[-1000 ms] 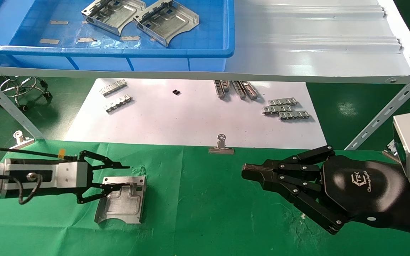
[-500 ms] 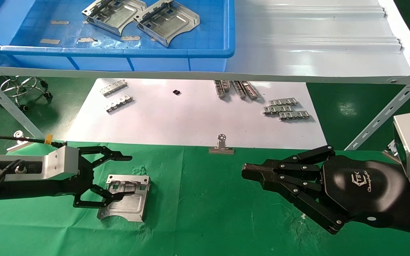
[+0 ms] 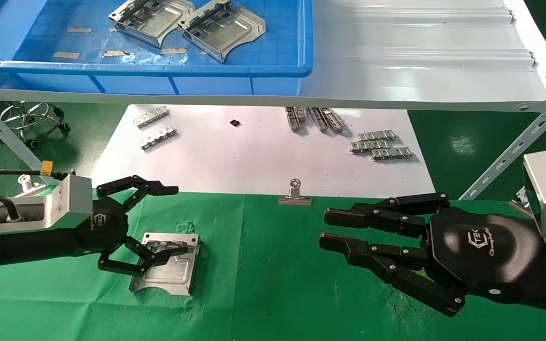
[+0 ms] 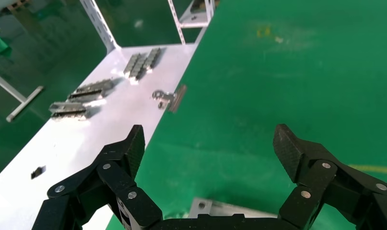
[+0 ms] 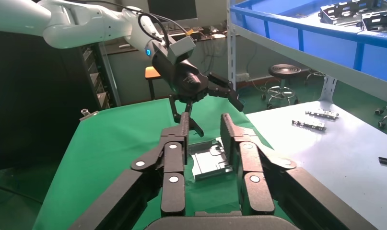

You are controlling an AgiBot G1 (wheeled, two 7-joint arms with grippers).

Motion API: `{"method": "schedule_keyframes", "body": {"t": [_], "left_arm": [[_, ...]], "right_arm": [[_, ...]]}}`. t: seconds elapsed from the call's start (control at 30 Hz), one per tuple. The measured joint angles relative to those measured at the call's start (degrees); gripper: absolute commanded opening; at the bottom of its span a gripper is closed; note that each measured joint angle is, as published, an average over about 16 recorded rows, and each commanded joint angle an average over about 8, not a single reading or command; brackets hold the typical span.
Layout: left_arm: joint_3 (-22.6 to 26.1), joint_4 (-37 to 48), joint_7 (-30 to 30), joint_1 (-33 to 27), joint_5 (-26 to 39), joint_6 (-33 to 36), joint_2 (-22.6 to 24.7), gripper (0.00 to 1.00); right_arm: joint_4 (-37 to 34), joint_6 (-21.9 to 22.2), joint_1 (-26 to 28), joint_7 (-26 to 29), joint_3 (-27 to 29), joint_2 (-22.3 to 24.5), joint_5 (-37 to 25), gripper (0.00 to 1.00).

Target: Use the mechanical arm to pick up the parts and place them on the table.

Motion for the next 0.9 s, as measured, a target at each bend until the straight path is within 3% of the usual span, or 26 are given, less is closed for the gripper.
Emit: {"method": "schedule_keyframes", "body": {"t": [0.9], "left_arm": [[-11.40,-30.01,-24.73,15.02,-12.35,-2.57,-7.64,1.00]], "right_arm": [[0.00,0.00,0.00,0.00,0.00,0.00,0.00,1.00]]}}
